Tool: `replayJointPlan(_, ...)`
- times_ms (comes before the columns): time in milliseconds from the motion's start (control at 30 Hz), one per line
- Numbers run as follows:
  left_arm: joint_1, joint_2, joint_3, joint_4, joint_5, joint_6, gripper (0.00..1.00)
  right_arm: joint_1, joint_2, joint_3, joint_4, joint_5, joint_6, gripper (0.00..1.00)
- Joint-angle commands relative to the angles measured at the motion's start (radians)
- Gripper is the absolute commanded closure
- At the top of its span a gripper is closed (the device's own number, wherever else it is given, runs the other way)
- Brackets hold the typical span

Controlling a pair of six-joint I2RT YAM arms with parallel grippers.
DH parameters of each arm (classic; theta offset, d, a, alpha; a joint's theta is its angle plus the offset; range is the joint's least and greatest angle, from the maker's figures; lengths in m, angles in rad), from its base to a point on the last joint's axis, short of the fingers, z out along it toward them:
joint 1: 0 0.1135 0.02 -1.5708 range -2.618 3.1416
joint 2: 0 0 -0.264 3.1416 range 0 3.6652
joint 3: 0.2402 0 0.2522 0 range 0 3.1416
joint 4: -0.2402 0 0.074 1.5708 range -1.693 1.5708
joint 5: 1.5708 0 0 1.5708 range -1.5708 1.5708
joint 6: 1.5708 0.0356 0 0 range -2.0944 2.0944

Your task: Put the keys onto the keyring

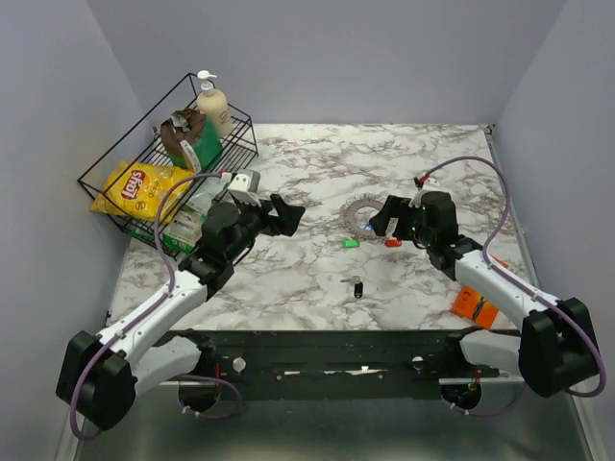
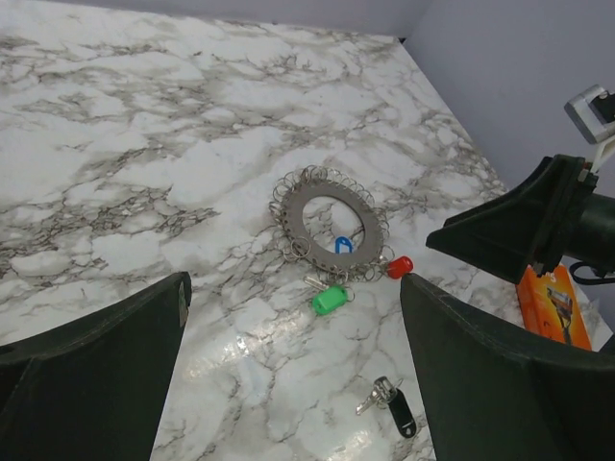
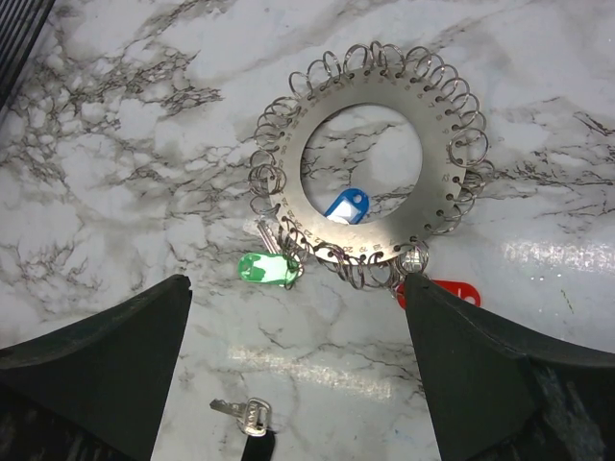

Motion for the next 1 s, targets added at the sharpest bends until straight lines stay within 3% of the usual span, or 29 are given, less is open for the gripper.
replayJointPlan(0,-0.053,0.108,0.089,-0.027,-0.050,0.027,0.01,0.005,0.023,0.034,-0.026,-0.013,-0.028,0.00)
replayJointPlan(567,-0.182,0.470,0.322,-0.187,-0.059,0.035,0.01,0.005,0.092,0.065,-0.086,0.011,-0.043,0.01)
replayJointPlan(767,-0.184,0.551,0.379,-0.229,-0.054,0.033,0.01,0.005,0.161,0.095,-0.100,-0.018,-0.048,0.10)
replayJointPlan(867,-0.184,0.619,0.425,-0.256,-0.019,0.044,0.09,0.005,0.187,0.108,-0.106,-0.038,-0.051,0.13)
replayJointPlan(967,-0.182,0.676,0.465,-0.268,0.012,0.049,0.09,0.005,0.189,0.114,-0.108,-0.050,-0.052,0.15)
